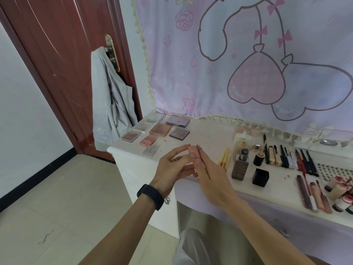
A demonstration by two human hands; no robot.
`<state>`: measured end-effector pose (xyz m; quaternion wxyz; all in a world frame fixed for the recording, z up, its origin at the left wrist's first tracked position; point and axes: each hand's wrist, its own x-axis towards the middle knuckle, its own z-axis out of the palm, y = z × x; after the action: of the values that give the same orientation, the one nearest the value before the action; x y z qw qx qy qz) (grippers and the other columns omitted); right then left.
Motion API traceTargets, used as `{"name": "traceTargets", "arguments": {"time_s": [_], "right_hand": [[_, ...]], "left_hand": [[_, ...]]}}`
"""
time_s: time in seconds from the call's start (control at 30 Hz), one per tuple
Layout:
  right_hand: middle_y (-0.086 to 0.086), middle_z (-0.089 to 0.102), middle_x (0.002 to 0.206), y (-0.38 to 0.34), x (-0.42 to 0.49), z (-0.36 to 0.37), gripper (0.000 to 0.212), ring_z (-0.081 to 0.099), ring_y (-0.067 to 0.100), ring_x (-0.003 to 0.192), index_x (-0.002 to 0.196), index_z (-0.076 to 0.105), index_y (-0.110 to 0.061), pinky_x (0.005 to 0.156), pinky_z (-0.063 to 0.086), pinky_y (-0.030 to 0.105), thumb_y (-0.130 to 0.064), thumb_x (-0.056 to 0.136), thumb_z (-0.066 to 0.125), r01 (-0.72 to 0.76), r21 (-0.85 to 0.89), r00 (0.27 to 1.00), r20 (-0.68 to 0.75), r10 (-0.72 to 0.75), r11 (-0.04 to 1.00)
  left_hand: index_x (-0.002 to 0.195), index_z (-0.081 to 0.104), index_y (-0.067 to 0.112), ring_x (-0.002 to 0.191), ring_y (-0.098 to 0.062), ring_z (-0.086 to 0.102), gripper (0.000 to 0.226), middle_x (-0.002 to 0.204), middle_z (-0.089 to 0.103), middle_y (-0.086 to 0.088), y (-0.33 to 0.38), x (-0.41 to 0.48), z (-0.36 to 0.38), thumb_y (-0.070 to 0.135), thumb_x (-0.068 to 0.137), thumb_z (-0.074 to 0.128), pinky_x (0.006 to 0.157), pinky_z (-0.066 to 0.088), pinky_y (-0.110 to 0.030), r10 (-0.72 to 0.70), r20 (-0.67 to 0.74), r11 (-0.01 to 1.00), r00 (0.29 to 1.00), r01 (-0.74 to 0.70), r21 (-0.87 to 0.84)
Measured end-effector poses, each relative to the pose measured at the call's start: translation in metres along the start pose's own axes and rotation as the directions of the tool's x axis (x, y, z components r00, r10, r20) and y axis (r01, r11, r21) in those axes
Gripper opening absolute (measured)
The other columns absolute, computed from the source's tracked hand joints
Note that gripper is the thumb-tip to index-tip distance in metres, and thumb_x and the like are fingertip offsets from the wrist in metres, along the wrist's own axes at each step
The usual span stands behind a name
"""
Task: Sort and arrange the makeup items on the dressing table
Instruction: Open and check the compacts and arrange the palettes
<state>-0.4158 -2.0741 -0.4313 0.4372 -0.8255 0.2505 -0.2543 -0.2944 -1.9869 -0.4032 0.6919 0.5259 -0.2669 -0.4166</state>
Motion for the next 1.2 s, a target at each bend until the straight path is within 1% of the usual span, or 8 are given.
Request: {"name": "traceTargets", "arguments": {"time_s": [0.17, 0.27, 0.4, 0.53, 0.73, 0.93, 1.1, 1.2], "right_hand": [[-0.02, 0.04, 0.155, -0.004, 0.003, 0.006, 0.072, 0.041, 0.004, 0.14, 0.155, 0.029, -0.042, 0.117, 0.035, 0.03, -0.073, 0.092, 0.013, 0.01, -0.036, 0.997, -0.071, -0.013, 0.999], [-0.018, 0.065, 0.123, -0.003, 0.007, 0.001, 0.058, 0.065, 0.006, 0.106, 0.143, 0.039, -0.048, 0.096, 0.054, 0.041, -0.068, 0.094, 0.014, -0.001, 0.034, 0.994, -0.11, 0.005, 0.999], [-0.018, 0.07, 0.097, 0.001, 0.011, -0.006, 0.051, 0.069, 0.006, 0.076, 0.13, 0.048, -0.052, 0.081, 0.057, 0.04, -0.075, 0.094, 0.019, -0.009, 0.028, 0.991, -0.135, 0.013, 1.0], [-0.005, 0.071, 0.079, -0.002, 0.018, -0.012, 0.04, 0.072, 0.015, 0.061, 0.099, 0.059, -0.04, 0.058, 0.053, 0.03, -0.071, 0.096, 0.033, -0.125, 0.242, 0.969, -0.179, 0.171, 0.962], [-0.009, 0.072, 0.076, -0.002, 0.021, -0.013, 0.042, 0.073, 0.018, 0.061, 0.103, 0.062, -0.03, 0.051, 0.05, 0.021, -0.065, 0.098, 0.038, -0.189, 0.334, 0.948, -0.183, 0.26, 0.924], [0.005, 0.073, 0.09, -0.005, 0.029, -0.014, 0.031, 0.075, 0.022, 0.065, 0.095, 0.061, -0.03, 0.054, 0.056, 0.025, -0.054, 0.102, 0.043, -0.292, 0.477, 0.923, -0.087, 0.375, 0.829], [0.001, 0.075, 0.077, -0.006, 0.03, -0.012, 0.034, 0.074, 0.023, 0.064, 0.092, 0.062, -0.027, 0.052, 0.055, 0.024, -0.054, 0.102, 0.044, -0.313, 0.519, 0.914, -0.064, 0.401, 0.795], [0.007, 0.076, 0.086, -0.006, 0.03, -0.011, 0.036, 0.075, 0.023, 0.065, 0.097, 0.063, -0.024, 0.052, 0.055, 0.024, -0.053, 0.103, 0.042, -0.314, 0.532, 0.915, -0.051, 0.4, 0.786]], "left_hand": [[0.124, 0.069, 0.02, 0.101, -0.027, 0.073, 0.038, 0.11, 0.075, -0.008, -0.005, -0.001, 0.007, 0.021, 0.087, 0.075, 0.077, 0.059, -0.028, 0.031, -0.059, 0.999, 0.998, -0.033, -0.035], [0.12, 0.073, 0.019, 0.105, -0.025, 0.071, 0.035, 0.114, 0.074, -0.009, -0.009, -0.003, 0.004, 0.029, 0.086, 0.072, 0.083, 0.058, -0.03, 0.054, -0.03, 0.998, 0.998, -0.055, -0.039], [0.114, 0.075, 0.013, 0.112, -0.023, 0.068, 0.037, 0.118, 0.071, -0.013, -0.012, -0.002, -0.004, 0.036, 0.085, 0.071, 0.088, 0.057, -0.03, 0.031, 0.009, 0.993, 0.999, -0.03, -0.113], [0.118, 0.073, 0.013, 0.117, -0.026, 0.065, 0.038, 0.122, 0.069, -0.017, -0.015, 0.001, -0.011, 0.037, 0.088, 0.069, 0.087, 0.057, -0.03, -0.079, 0.022, 0.962, 0.997, 0.082, -0.261], [0.12, 0.072, 0.018, 0.104, -0.032, 0.071, 0.034, 0.116, 0.071, -0.016, -0.017, 0.006, -0.02, 0.019, 0.086, 0.067, 0.077, 0.06, -0.035, -0.159, -0.019, 0.906, 0.987, 0.139, -0.4], [0.121, 0.069, 0.024, 0.106, -0.025, 0.07, 0.039, 0.123, 0.068, -0.008, -0.017, 0.011, -0.024, 0.028, 0.082, 0.072, 0.084, 0.059, -0.033, -0.079, -0.068, 0.997, 0.994, 0.08, 0.011], [0.119, 0.065, 0.025, 0.105, -0.018, 0.068, 0.05, 0.121, 0.065, -0.003, -0.012, 0.019, -0.024, 0.023, 0.074, 0.087, 0.089, 0.058, -0.028, 0.057, -0.065, 0.893, 0.996, -0.022, 0.45], [0.118, 0.066, 0.025, 0.105, -0.018, 0.067, 0.048, 0.12, 0.066, -0.003, -0.012, 0.022, -0.027, 0.019, 0.075, 0.086, 0.091, 0.057, -0.029, 0.07, -0.073, 0.877, 0.995, -0.026, 0.48]]}}
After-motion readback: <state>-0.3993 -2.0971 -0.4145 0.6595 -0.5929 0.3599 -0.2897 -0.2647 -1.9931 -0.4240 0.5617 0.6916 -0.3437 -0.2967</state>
